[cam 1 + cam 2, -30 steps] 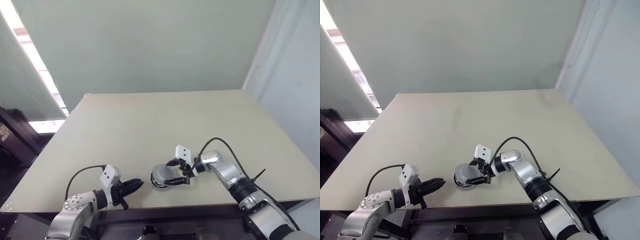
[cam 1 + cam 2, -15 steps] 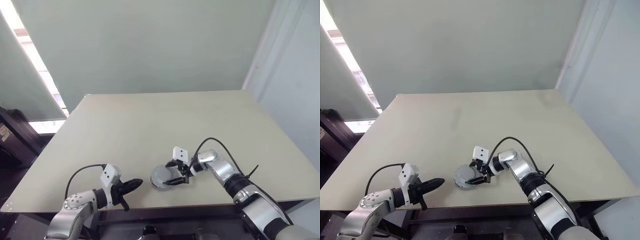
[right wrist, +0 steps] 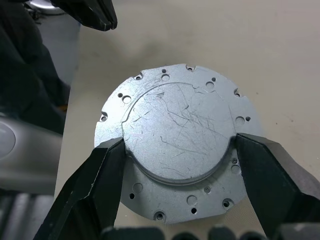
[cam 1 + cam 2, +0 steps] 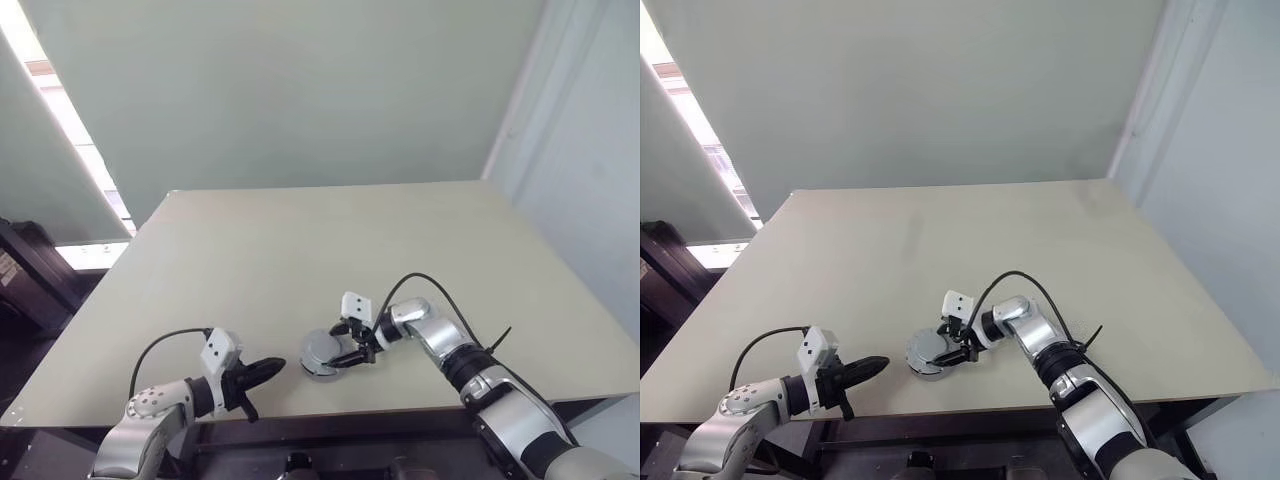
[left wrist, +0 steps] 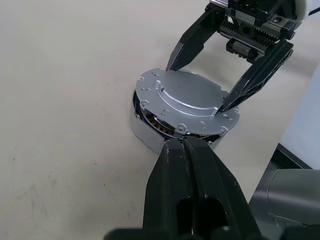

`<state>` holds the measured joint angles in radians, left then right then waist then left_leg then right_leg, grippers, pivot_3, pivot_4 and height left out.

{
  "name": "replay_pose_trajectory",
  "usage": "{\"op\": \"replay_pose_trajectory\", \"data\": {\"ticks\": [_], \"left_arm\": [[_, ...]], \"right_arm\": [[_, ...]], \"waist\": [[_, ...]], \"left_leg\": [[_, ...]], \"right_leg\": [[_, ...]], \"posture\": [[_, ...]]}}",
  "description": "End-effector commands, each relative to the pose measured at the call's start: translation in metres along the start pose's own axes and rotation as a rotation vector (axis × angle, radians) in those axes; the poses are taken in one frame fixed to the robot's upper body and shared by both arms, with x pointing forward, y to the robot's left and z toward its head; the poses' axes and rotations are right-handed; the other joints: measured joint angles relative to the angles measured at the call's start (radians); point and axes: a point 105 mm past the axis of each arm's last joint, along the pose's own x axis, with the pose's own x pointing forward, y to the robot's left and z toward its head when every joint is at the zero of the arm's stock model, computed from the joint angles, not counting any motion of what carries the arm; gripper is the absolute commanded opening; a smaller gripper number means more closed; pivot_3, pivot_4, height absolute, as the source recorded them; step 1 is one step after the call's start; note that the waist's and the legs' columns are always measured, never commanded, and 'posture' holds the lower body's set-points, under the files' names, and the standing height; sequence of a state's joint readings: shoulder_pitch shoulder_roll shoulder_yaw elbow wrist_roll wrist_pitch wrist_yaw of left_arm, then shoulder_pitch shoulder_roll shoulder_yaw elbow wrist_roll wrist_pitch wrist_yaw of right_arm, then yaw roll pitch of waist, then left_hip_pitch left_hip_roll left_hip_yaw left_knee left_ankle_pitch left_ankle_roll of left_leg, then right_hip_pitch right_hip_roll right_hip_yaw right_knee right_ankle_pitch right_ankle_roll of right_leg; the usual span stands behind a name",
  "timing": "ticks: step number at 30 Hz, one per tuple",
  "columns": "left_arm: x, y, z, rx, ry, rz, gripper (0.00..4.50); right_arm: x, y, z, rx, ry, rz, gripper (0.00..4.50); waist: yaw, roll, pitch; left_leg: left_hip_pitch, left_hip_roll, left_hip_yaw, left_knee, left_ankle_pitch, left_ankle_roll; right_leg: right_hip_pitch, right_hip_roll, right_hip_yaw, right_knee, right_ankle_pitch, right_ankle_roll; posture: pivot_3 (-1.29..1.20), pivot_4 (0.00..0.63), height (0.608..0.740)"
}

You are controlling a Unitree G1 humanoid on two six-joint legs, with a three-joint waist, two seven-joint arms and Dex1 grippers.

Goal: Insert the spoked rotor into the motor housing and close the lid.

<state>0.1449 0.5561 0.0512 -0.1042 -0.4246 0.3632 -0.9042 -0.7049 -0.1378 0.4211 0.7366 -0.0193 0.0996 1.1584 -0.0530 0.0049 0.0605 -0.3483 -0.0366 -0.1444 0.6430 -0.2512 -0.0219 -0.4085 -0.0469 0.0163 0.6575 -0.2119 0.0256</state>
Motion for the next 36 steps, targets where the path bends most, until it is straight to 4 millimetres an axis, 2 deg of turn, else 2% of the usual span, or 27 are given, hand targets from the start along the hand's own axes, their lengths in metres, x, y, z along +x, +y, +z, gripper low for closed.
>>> {"op": "replay_pose_trajectory", "data": {"ticks": [1, 7, 13, 25, 36], "left_arm": [[-0.001, 0.003, 0.012, 0.048, -0.023, 0.005, 0.00], [-0.003, 0.011, 0.015, 0.063, -0.026, 0.035, 0.00], [-0.004, 0.016, 0.016, 0.073, -0.023, 0.046, 0.00], [0.003, 0.012, 0.014, 0.068, -0.028, 0.025, 0.00], [0.007, 0.007, 0.011, 0.056, -0.030, 0.008, 0.00]], "right_arm": [[0.000, -0.004, 0.008, -0.041, 0.033, -0.035, 3.24], [0.002, -0.004, 0.002, -0.043, 0.121, -0.090, 3.24], [0.004, 0.006, -0.003, -0.072, 0.163, -0.068, 3.24], [-0.006, 0.005, -0.003, -0.092, 0.237, -0.031, 3.24], [-0.006, 0.004, 0.004, -0.059, 0.279, 0.017, 3.24]], "waist": [[0.000, 0.000, 0.000], [0.001, 0.000, 0.000], [0.000, 0.000, 0.000], [0.004, 0.000, 0.000], [0.002, 0.000, 0.000]], "left_leg": [[0.000, 0.000, 0.000, 0.000, 0.000, 0.000], [0.000, 0.000, 0.000, 0.000, 0.000, 0.000], [0.000, 0.000, 0.000, 0.000, 0.000, 0.000], [-0.002, -0.002, 0.000, -0.001, 0.000, 0.000], [-0.002, -0.002, 0.000, -0.001, 0.000, 0.000]], "right_leg": [[0.000, 0.000, 0.000, 0.000, 0.000, 0.000], [0.000, 0.000, 0.000, 0.001, 0.000, 0.000], [0.000, 0.000, 0.000, 0.000, 0.000, 0.000], [-0.001, -0.002, 0.000, -0.002, 0.000, 0.000], [-0.001, -0.002, -0.001, -0.002, 0.000, 0.000]], "posture": [[0.00, 0.000, 0.740], [0.00, 0.000, 0.740], [0.00, 0.000, 0.740], [0.00, 0.000, 0.740], [0.00, 0.000, 0.740]]}}
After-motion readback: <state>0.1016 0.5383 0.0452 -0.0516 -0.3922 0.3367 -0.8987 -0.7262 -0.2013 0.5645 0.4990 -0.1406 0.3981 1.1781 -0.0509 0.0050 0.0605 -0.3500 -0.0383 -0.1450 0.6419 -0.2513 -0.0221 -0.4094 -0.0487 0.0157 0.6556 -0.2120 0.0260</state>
